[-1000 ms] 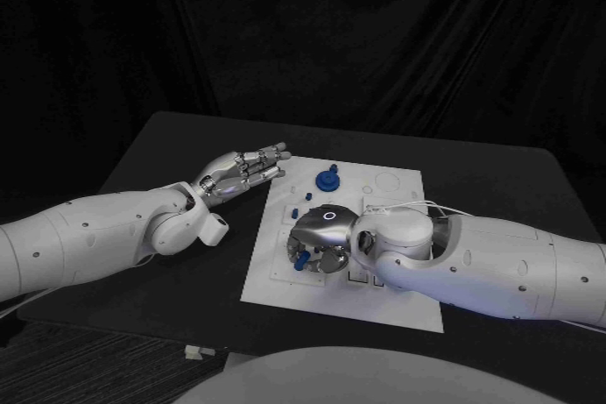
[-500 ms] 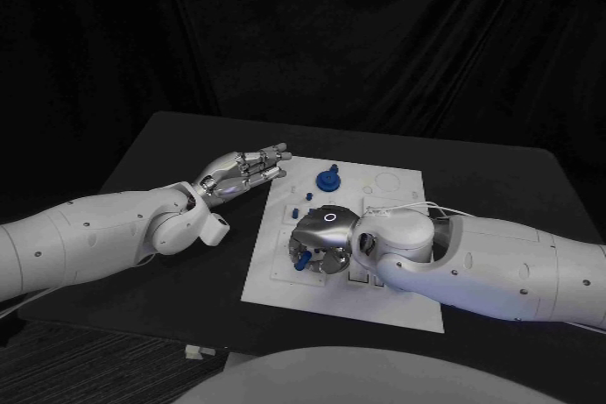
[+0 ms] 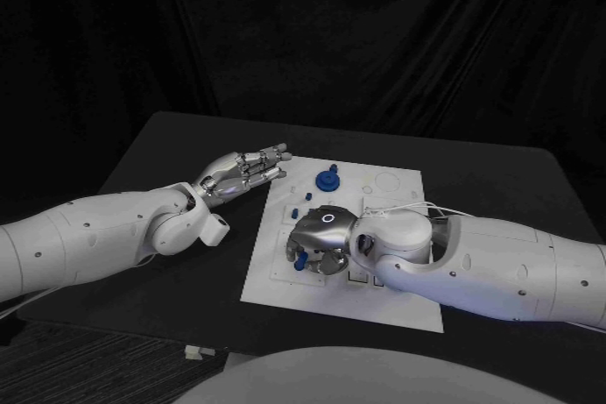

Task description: Assemble the parts on the task board

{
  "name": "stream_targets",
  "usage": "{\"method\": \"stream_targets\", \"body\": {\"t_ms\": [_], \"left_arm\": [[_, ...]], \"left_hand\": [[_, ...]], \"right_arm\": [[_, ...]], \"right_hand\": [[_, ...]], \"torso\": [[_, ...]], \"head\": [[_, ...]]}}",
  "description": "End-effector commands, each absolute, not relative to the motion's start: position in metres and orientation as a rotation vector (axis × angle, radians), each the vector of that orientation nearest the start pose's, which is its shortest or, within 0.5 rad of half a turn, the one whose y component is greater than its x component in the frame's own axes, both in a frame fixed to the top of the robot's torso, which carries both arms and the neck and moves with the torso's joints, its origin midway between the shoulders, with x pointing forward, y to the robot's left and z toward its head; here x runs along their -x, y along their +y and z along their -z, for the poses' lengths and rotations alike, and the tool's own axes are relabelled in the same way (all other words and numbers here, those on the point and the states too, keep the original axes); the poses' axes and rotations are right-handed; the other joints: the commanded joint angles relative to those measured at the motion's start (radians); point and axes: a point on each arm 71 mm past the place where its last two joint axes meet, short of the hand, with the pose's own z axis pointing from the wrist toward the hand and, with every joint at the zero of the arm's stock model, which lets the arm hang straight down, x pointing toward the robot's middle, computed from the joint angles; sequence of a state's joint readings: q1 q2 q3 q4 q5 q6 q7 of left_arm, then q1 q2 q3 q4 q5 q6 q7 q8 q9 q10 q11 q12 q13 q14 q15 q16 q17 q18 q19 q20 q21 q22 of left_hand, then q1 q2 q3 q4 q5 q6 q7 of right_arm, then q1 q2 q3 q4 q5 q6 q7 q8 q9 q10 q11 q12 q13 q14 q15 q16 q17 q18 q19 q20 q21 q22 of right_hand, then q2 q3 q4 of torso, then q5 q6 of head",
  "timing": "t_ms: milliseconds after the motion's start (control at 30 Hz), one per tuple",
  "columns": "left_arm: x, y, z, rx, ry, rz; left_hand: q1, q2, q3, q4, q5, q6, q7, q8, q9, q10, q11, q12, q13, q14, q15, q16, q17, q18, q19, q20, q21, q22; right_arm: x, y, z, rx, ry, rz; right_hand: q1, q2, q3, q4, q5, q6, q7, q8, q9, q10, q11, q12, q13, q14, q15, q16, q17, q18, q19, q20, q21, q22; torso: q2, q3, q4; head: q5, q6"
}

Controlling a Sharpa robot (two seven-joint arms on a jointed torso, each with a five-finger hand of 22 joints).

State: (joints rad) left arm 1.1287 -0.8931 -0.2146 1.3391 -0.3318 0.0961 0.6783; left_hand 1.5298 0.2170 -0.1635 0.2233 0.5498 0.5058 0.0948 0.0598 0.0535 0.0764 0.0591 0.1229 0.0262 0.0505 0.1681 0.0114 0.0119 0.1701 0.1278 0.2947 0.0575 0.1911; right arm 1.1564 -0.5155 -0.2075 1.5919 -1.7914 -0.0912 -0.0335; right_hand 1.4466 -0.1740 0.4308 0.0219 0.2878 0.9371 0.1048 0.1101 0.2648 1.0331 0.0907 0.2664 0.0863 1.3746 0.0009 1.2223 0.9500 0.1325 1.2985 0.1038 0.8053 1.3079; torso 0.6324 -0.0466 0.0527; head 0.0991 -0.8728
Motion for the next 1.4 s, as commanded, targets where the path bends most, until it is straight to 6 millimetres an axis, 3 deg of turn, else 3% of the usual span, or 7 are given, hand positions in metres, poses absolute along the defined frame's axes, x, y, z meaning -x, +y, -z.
{"method": "stream_targets", "body": {"t_ms": [33,633,833,1033,1167,1267,1400], "left_arm": [[-0.457,0.264,0.259,0.675,1.612,1.75],[-0.457,0.264,0.26,0.679,1.62,1.748],[-0.457,0.265,0.26,0.679,1.62,1.745],[-0.457,0.265,0.26,0.679,1.617,1.745],[-0.457,0.265,0.26,0.678,1.615,1.743],[-0.457,0.266,0.26,0.679,1.614,1.741],[-0.457,0.266,0.26,0.679,1.613,1.737]], "left_hand": [[0.009,0.005,0.006,-0.001,0.005,0.006,0.002,0.005,0.001,0.003,0.007,0.006,0.001,0.003,0.004,0.004,0.001,-0.014,0.008,-0.001,0.005,0.0],[0.01,0.006,0.008,-0.002,0.004,0.007,0.004,0.006,0.001,0.003,0.009,0.006,0.001,0.004,0.006,0.004,0.002,-0.014,0.008,-0.001,0.005,0.0],[0.01,0.006,0.008,-0.002,0.004,0.007,0.004,0.006,0.001,0.003,0.009,0.006,0.001,0.004,0.006,0.004,0.002,-0.014,0.008,-0.001,0.005,0.0],[0.01,0.006,0.008,-0.002,0.004,0.007,0.004,0.006,0.001,0.003,0.009,0.006,0.001,0.004,0.006,0.004,0.002,-0.014,0.008,-0.001,0.005,0.0],[0.011,0.006,0.01,-0.003,0.004,0.005,0.004,0.005,0.001,0.003,0.009,0.005,0.001,0.004,0.006,0.004,0.002,-0.015,0.009,-0.001,0.005,0.0],[0.011,0.006,0.01,-0.003,0.004,0.005,0.004,0.005,0.001,0.003,0.009,0.005,0.001,0.004,0.006,0.004,0.002,-0.015,0.009,-0.001,0.005,0.0],[0.011,0.005,0.01,-0.003,0.004,0.005,0.004,0.005,0.001,0.003,0.009,0.005,0.001,0.004,0.006,0.004,0.002,-0.015,0.01,-0.001,0.005,0.0]], "right_arm": [[-0.383,-0.016,0.254,0.945,1.745,-0.867],[-0.385,-0.019,0.252,0.929,1.71,-0.89],[-0.39,-0.033,0.236,0.868,1.608,-0.917],[-0.402,-0.057,0.2,0.719,1.485,-0.992],[-0.415,-0.087,0.168,0.55,1.433,-1.044],[-0.426,-0.111,0.152,0.407,1.451,-1.061],[-0.439,-0.143,0.146,0.223,1.538,-1.038]], "right_hand": [[-0.02,-0.002,-0.007,0.004,-0.031,-0.03,-0.011,-0.021,-0.01,-0.019,0.002,-0.006,0.002,-0.011,0.001,-0.008,-0.004,0.003,-0.007,0.0,-0.007,0.082],[-0.071,-0.005,-0.132,0.056,-0.194,-0.123,-0.039,-0.045,-0.05,-0.144,0.013,-0.003,0.022,-0.023,-0.003,-0.022,-0.027,0.007,-0.013,0.001,-0.054,0.072],[-0.08,-0.064,-0.382,0.275,-0.226,-0.174,-0.047,-0.044,-0.084,-0.274,0.031,-0.016,0.007,-0.03,0.01,-0.021,-0.031,0.008,-0.015,0.011,-0.088,0.069],[-0.141,-0.091,-0.426,0.279,-0.232,-0.174,-0.051,-0.04,-0.093,-0.294,0.032,-0.015,0.0,-0.023,0.01,-0.009,-0.015,0.006,-0.006,0.011,-0.073,0.075],[-0.191,-0.055,-0.402,0.279,-0.224,-0.155,-0.022,-0.031,-0.097,-0.279,0.037,0.005,0.0,-0.009,0.016,0.013,0.013,0.001,0.007,0.015,-0.047,0.084],[-0.154,0.065,-0.319,0.259,-0.117,-0.112,0.022,-0.011,-0.097,-0.211,0.027,0.073,0.019,-0.031,0.022,0.003,-0.008,0.006,-0.01,0.021,-0.084,0.077],[-0.104,0.082,-0.306,0.229,0.015,-0.071,0.044,0.012,-0.096,-0.135,0.011,0.185,0.068,-0.038,0.026,0.017,0.0,0.006,-0.013,0.027,-0.077,0.08]], "torso": [[0.0,0.0,0.0],[0.0,0.0001,0.0002],[0.0,0.0003,0.0004],[-0.001,0.0002,-0.0001],[0.0,0.0003,0.0002],[0.0,0.0002,0.0],[0.0,0.0003,0.0002]], "head": [[0.001,0.0],[0.0,0.0],[-0.002,0.0],[-0.005,0.0],[-0.003,0.0],[-0.004,0.0],[-0.006,0.0]]}}
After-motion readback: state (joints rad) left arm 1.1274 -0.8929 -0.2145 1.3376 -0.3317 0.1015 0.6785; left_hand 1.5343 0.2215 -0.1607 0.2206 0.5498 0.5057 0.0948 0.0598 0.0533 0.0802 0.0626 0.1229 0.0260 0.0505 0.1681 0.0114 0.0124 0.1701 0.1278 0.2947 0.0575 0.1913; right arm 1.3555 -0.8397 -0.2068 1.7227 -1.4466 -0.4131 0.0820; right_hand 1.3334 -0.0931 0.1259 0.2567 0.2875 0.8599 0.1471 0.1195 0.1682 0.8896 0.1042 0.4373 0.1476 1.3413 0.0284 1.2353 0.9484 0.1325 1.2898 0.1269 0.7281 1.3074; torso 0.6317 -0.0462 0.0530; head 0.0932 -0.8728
